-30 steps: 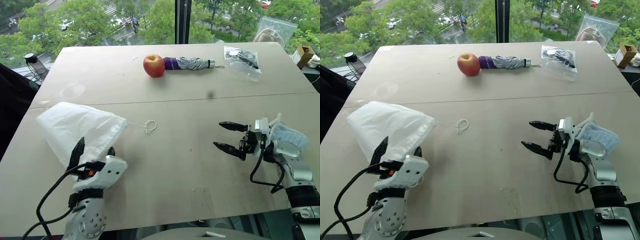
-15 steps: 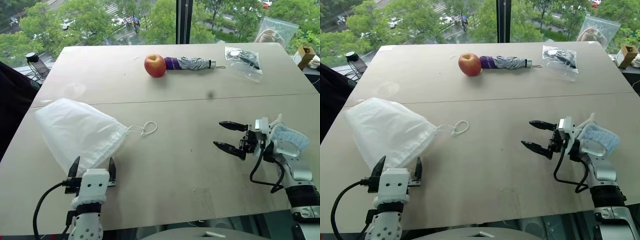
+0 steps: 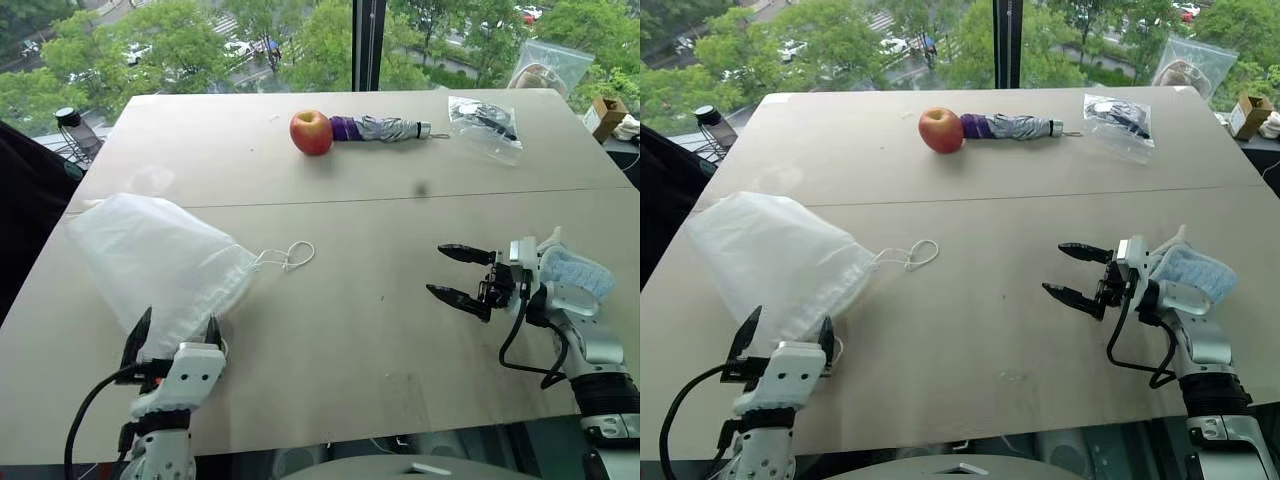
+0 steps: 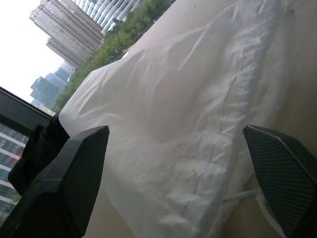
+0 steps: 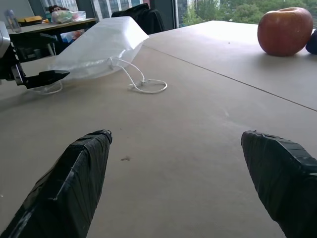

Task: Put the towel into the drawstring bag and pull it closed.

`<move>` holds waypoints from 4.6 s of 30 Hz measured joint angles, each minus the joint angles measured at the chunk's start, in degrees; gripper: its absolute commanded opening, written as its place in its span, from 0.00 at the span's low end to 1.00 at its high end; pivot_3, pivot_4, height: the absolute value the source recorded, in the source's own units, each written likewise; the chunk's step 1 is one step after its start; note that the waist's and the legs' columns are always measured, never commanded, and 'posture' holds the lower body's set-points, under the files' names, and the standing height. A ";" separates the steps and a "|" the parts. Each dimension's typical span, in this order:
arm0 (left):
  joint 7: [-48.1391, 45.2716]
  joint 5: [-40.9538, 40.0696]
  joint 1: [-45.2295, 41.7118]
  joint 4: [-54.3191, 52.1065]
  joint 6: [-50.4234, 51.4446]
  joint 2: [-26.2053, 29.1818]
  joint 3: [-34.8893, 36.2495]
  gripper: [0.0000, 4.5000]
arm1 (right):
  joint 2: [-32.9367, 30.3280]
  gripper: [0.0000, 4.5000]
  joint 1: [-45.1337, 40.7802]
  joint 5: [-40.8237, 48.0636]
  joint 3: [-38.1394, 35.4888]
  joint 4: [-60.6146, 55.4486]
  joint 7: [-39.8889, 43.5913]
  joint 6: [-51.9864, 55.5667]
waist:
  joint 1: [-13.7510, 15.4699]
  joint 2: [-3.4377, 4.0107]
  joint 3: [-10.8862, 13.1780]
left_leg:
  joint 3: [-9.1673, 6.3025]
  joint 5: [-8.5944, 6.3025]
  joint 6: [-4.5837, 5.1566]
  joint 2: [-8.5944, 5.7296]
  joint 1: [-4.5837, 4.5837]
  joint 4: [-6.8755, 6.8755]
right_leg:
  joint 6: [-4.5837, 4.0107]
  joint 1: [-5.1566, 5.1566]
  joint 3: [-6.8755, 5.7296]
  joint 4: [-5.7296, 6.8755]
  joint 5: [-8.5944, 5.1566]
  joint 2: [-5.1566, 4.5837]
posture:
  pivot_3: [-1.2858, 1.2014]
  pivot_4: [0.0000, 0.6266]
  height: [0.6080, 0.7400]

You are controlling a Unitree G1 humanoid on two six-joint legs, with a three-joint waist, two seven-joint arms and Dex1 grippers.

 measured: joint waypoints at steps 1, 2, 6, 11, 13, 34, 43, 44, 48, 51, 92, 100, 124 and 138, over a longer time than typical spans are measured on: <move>-0.30 0.29 -0.13 0.32 0.00 -0.03 0.08 0.99 | 0.01 1.00 0.00 0.01 0.00 0.00 0.00 0.00 | -0.02 0.00 0.00 | 0.00 0.00 0.00 0.00 0.01 0.04 | 0.00 0.00 0.01 0.03 0.00 0.00 | 0.52 0.24 1.00; -0.64 0.56 -0.25 0.58 -0.01 -0.10 0.09 0.99 | 0.01 1.00 0.00 0.02 0.00 -0.01 0.00 0.01 | -0.04 0.00 0.00 | 0.01 0.00 0.00 0.00 0.02 0.04 | 0.00 0.00 0.03 0.05 0.00 0.00 | 0.52 0.24 1.00; -1.78 0.96 -1.90 1.01 0.00 -0.56 0.26 0.99 | 0.01 1.00 0.00 0.08 0.00 -0.06 0.01 0.08 | -0.04 0.00 0.00 | 0.00 0.00 0.00 0.05 0.02 0.04 | -0.01 0.00 0.03 0.06 0.01 -0.01 | 0.52 0.24 1.00; -2.29 1.22 -3.67 1.20 0.34 -1.07 1.31 0.99 | 0.00 1.00 0.08 0.69 0.00 -1.46 0.33 0.64 | -0.01 0.00 0.00 | 0.00 0.00 0.00 0.13 0.01 0.03 | 0.00 -0.01 0.03 0.05 0.00 0.01 | 0.52 0.24 1.00; -2.38 1.22 -4.41 1.22 0.60 -1.31 2.13 0.99 | -0.03 1.00 0.12 0.85 0.00 -2.32 0.74 0.98 | -0.03 0.00 -0.01 | 0.00 0.00 0.00 0.14 0.01 0.03 | -0.01 -0.01 0.02 0.05 0.01 0.01 | 0.52 0.24 1.00; -4.45 0.31 -8.46 2.60 2.24 -2.80 4.44 0.01 | -1.10 1.00 1.91 5.06 0.62 -9.67 4.44 8.61 | 0.04 -0.02 -0.02 | 0.00 0.00 -0.01 0.15 0.02 0.04 | -0.01 0.00 0.02 0.05 0.01 -0.02 | 0.52 0.24 1.00; -10.53 -3.77 -23.23 0.57 11.49 -2.79 4.15 0.01 | -1.23 1.00 0.71 5.61 -2.59 -9.51 -0.20 9.06 | 0.08 -0.02 -0.02 | 0.00 0.01 -0.01 0.12 0.00 0.10 | 0.09 0.04 0.00 0.08 0.07 0.22 | 0.52 0.24 1.00; -11.81 -4.11 -26.13 0.26 14.02 -2.85 3.51 0.01 | -2.15 1.00 0.18 4.66 -3.99 -9.38 -3.40 9.20 | 0.14 -0.02 -0.02 | 0.00 0.01 -0.01 0.10 0.01 0.11 | 0.13 0.06 0.01 0.08 0.10 0.22 | 0.52 0.24 1.00; -15.52 -5.25 -37.55 -0.08 22.98 -3.35 0.37 0.01 | -7.86 1.00 1.17 2.30 -12.46 -8.92 -14.23 11.93 | 1.21 -0.02 -0.03 | -0.09 0.01 -0.01 -0.06 -0.02 0.15 | 0.25 0.11 -0.06 0.08 0.16 0.20 | 0.52 0.24 1.00; -17.25 -5.90 -43.33 -0.15 28.59 -3.83 -1.48 0.01 | -11.27 1.00 4.94 1.07 -17.99 -10.30 -19.14 14.09 | 1.39 -0.05 -0.08 | -0.12 0.01 0.00 -0.13 -0.03 0.09 | 0.30 0.11 -0.05 0.07 0.16 0.21 | 0.52 0.24 1.00; -21.48 -13.13 -51.56 -0.69 42.24 -2.87 -4.36 0.00 | -20.99 0.94 -3.73 -14.62 -10.36 12.67 -21.25 40.65 | 0.76 -1.15 -0.79 | -0.32 0.00 0.00 -0.08 0.82 0.46 | 0.28 1.03 0.24 0.04 0.17 0.01 | 0.52 0.24 1.00; -21.50 -18.20 -53.90 -0.68 46.20 -5.62 -1.93 0.00 | -20.78 0.35 -2.55 -12.12 -10.36 8.18 -20.71 48.24 | 1.30 -1.70 -1.15 | -0.48 -0.01 -0.02 0.10 0.83 0.04 | 0.16 1.03 0.10 -0.15 0.10 0.03 | 0.52 0.24 1.00; -27.19 -37.57 -61.21 0.59 53.75 -7.68 -0.97 0.00 | -5.78 0.05 -18.76 9.60 -1.74 -26.62 -24.25 69.90 | 0.42 -0.07 -0.10 | -0.73 0.01 -0.02 -0.09 -0.23 0.04 | 0.35 -0.14 0.17 0.04 0.18 0.74 | 0.52 0.24 1.00; -29.29 -59.99 -65.20 -1.44 68.01 -7.86 5.08 0.00 | 0.59 0.05 -20.96 6.93 13.63 -30.91 -29.15 64.40 | 0.15 -0.07 -0.10 | -0.93 0.04 -0.05 -0.31 -1.09 0.32 | 0.52 -0.89 0.03 0.27 0.15 0.59 | 0.52 0.24 1.00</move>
